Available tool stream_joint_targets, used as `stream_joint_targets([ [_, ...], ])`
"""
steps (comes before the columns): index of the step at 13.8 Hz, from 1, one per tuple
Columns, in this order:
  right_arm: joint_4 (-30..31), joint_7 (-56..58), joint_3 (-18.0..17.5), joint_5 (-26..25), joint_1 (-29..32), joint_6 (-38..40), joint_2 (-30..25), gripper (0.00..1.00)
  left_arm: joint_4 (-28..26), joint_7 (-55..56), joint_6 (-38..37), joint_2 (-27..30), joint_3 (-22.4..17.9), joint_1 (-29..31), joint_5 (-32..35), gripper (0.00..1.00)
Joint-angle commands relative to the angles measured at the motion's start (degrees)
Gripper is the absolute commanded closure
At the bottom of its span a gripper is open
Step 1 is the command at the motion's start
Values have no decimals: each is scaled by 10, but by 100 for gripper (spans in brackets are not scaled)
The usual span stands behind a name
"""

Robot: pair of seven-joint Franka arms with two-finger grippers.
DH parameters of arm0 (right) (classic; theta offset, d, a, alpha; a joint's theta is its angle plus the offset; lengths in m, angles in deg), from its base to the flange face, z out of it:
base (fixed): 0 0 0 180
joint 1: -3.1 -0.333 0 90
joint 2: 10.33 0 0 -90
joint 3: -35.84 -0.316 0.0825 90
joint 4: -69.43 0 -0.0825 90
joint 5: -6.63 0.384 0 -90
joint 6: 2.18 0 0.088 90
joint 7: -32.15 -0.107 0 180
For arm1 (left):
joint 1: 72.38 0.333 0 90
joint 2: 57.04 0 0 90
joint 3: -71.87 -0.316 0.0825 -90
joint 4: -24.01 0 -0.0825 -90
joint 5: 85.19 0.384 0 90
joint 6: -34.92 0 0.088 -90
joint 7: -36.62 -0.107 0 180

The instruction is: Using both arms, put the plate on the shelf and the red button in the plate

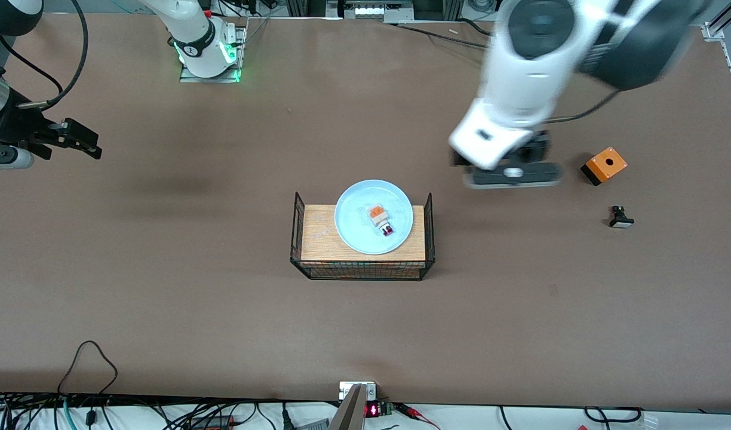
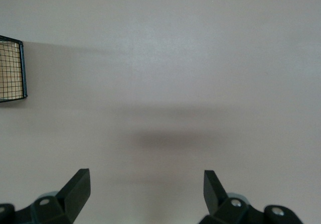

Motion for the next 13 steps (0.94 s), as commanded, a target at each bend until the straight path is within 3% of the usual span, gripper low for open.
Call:
stream_joint_targets([
  [1, -5, 3, -3, -8, 4, 8, 0, 0, -30, -124, -2, 41, -7, 110, -89, 0],
  [3, -5, 3, -3, -12, 3, 7, 0, 0, -102, -262, 23, 96, -61, 134, -97, 0],
  [6, -5, 3, -5, -20, 0, 7, 0, 0, -279, -388, 115, 225, -170, 113, -118, 0],
  [9, -5, 3, -6, -20, 0, 8, 0, 0, -295, -384, 114, 234, -216, 68, -118, 0],
  [13, -5, 3, -5, -20, 1, 8, 0, 0, -294, -386, 113, 234, -216, 68, -118, 0],
])
